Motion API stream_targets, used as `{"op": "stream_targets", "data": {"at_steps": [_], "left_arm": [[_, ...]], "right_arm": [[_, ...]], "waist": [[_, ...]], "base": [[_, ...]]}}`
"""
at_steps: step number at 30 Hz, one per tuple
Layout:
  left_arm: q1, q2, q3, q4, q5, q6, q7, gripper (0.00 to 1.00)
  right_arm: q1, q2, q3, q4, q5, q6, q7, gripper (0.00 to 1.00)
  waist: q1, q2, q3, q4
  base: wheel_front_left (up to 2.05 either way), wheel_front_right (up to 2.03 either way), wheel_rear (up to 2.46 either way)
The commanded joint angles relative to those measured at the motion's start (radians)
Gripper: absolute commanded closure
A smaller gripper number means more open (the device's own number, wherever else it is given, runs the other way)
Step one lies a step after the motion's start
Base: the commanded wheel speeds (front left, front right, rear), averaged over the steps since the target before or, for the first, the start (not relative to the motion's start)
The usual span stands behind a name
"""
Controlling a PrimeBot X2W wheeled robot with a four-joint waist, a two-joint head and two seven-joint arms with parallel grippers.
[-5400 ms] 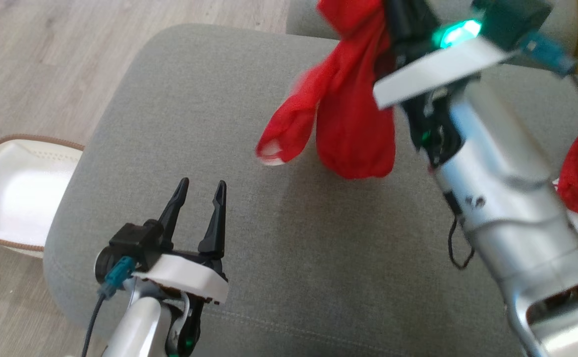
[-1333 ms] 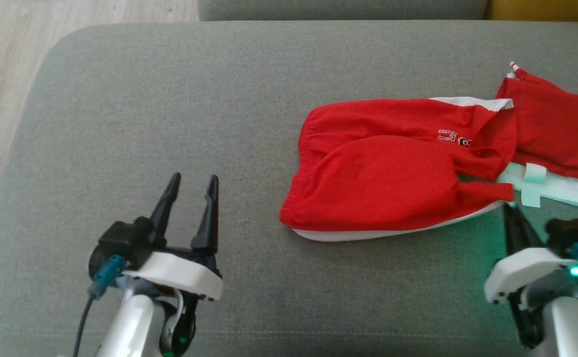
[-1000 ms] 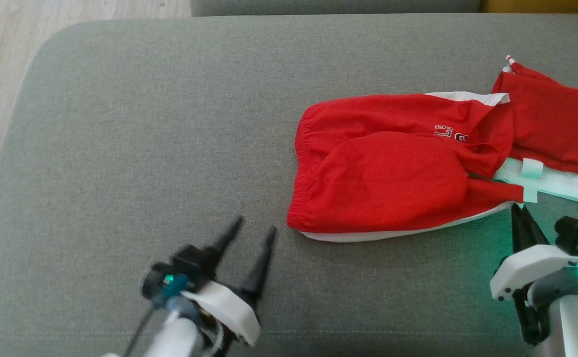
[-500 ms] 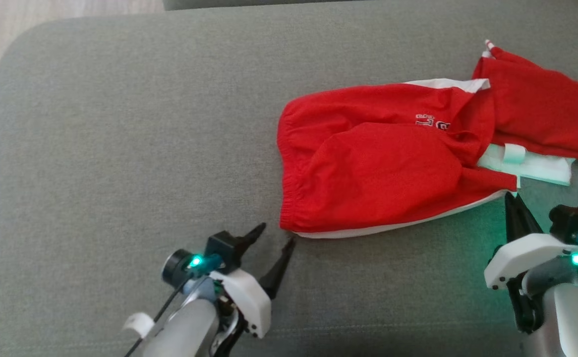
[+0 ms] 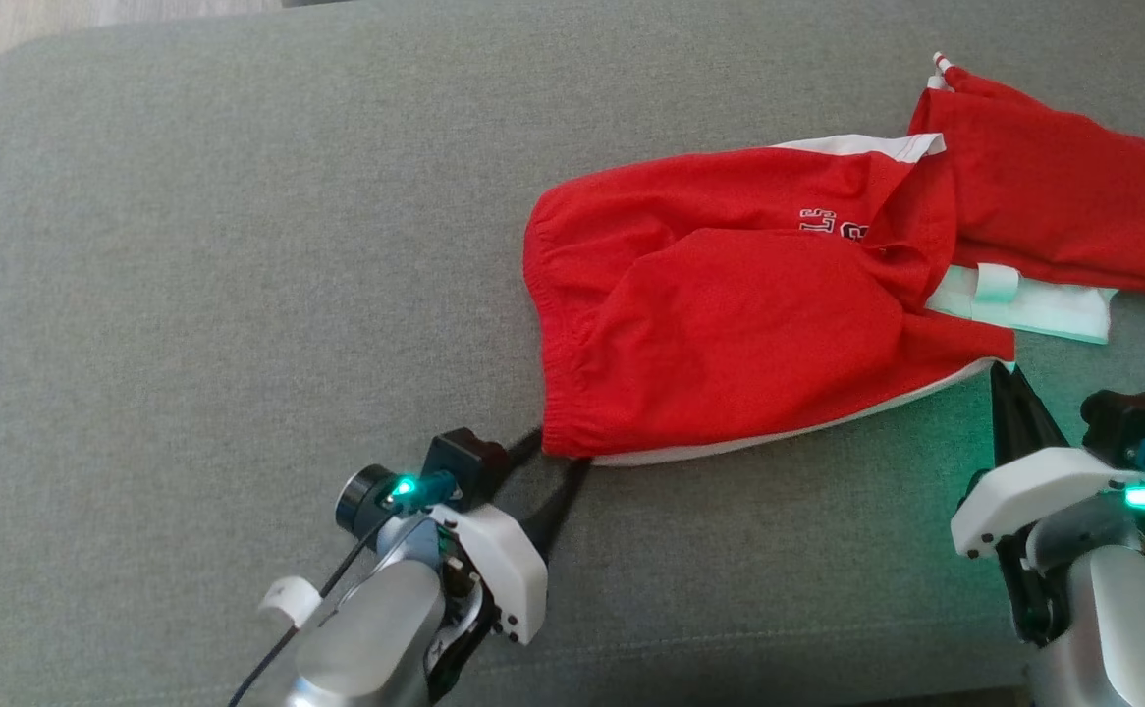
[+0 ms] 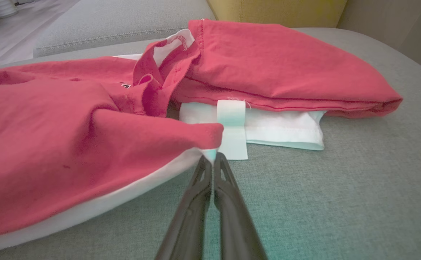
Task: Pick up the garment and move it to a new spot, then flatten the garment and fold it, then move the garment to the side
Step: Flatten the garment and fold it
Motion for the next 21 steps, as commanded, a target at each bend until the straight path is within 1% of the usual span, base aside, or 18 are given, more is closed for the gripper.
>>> {"op": "stream_targets", "data": {"at_steps": [1, 2, 5, 12, 16, 21], "left_arm": [[-0.036, 0.011, 0.015, -0.017, -0.01, -0.006, -0.012, 0.97], [-0.037, 0.012, 0.007, -0.016, -0.013, -0.006, -0.012, 1.0], [-0.037, 0.019, 0.001, -0.03, -0.024, -0.006, -0.013, 1.0], [-0.011, 0.058, 0.063, -0.136, -0.013, -0.001, -0.013, 1.0], [-0.037, 0.107, 0.099, -0.225, 0.014, 0.012, -0.013, 1.0], [-0.143, 0.182, 0.139, -0.361, 0.047, 0.028, 0.009, 1.0]], "right_arm": [[-0.028, -0.006, 0.023, -0.031, 0.002, 0.007, -0.01, 1.0], [-0.027, -0.006, 0.022, -0.03, 0.002, 0.007, -0.01, 1.0], [-0.028, -0.006, 0.019, -0.03, 0.003, 0.007, -0.013, 1.0], [-0.036, -0.006, 0.033, -0.059, 0.012, 0.007, -0.045, 1.0], [-0.072, -0.006, 0.047, -0.116, 0.019, 0.007, -0.058, 1.0], [-0.171, -0.006, 0.065, -0.224, 0.013, 0.007, -0.052, 1.0]], "waist": [[0.0, 0.0, -0.002, 0.001], [0.0, 0.0, -0.004, 0.001], [0.0, 0.0, -0.013, 0.007], [0.0, 0.0, -0.062, 0.038], [0.0, 0.0, -0.101, 0.051], [0.0, 0.0, -0.15, 0.058]], "base": [[0.0, 0.0, 0.0], [0.0, 0.0, 0.0], [0.0, 0.0, 0.0], [0.0, 0.0, 0.0], [0.0, 0.0, 0.0], [0.0, 0.0, 0.0]]}}
